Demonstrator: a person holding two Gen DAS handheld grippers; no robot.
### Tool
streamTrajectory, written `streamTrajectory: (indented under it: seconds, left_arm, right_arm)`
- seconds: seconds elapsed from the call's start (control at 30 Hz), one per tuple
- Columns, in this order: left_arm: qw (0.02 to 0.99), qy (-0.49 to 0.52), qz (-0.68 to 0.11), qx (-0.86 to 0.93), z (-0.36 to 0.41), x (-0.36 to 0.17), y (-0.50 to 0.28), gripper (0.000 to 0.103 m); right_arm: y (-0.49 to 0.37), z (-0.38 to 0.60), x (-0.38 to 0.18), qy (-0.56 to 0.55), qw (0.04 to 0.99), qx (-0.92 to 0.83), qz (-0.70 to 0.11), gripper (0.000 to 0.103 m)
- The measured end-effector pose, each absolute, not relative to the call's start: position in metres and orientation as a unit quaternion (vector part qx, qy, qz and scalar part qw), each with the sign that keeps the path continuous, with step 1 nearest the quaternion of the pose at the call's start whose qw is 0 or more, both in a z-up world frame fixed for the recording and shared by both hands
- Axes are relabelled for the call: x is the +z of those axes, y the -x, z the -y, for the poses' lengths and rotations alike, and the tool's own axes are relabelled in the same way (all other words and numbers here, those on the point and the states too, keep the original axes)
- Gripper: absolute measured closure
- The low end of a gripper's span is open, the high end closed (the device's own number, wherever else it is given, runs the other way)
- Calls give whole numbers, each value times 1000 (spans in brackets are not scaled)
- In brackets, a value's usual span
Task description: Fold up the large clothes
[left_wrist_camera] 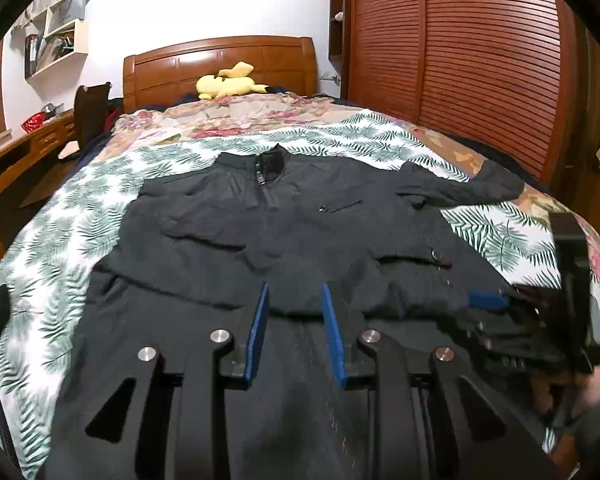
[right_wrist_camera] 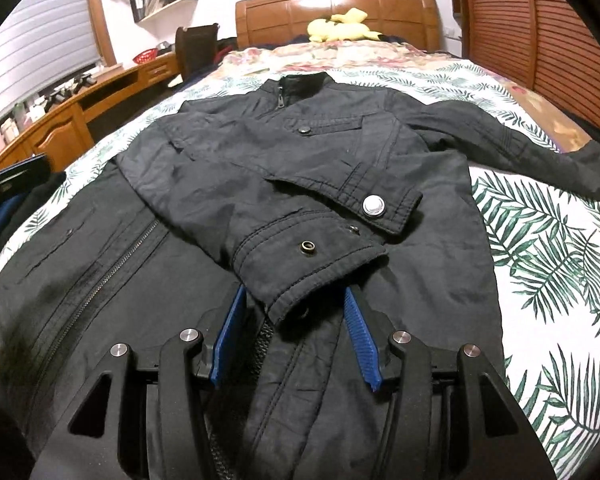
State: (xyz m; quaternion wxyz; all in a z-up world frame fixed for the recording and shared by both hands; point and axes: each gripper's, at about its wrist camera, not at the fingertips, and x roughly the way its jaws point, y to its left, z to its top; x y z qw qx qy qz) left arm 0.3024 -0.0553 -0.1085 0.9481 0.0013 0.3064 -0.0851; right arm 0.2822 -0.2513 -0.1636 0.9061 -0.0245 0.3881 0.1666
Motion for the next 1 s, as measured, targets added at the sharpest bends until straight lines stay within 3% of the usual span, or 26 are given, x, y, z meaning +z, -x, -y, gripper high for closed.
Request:
streamTrajectory:
  seconds: [0.63, 0.93, 1.0]
  left_arm:
    - [944, -2, -309, -113, 69, -151, -341, 78]
    - [944, -23, -307, -120, 77, -153, -338, 78]
    - [945, -28, -303, -119, 78, -153, -336, 78]
  right_arm:
    - [-274, 245, -158, 47, 920, 144, -361, 51]
    - [-277, 267, -112, 49, 930, 135, -338, 51]
    - [-288, 279, -97, 60, 935, 127, -325, 43]
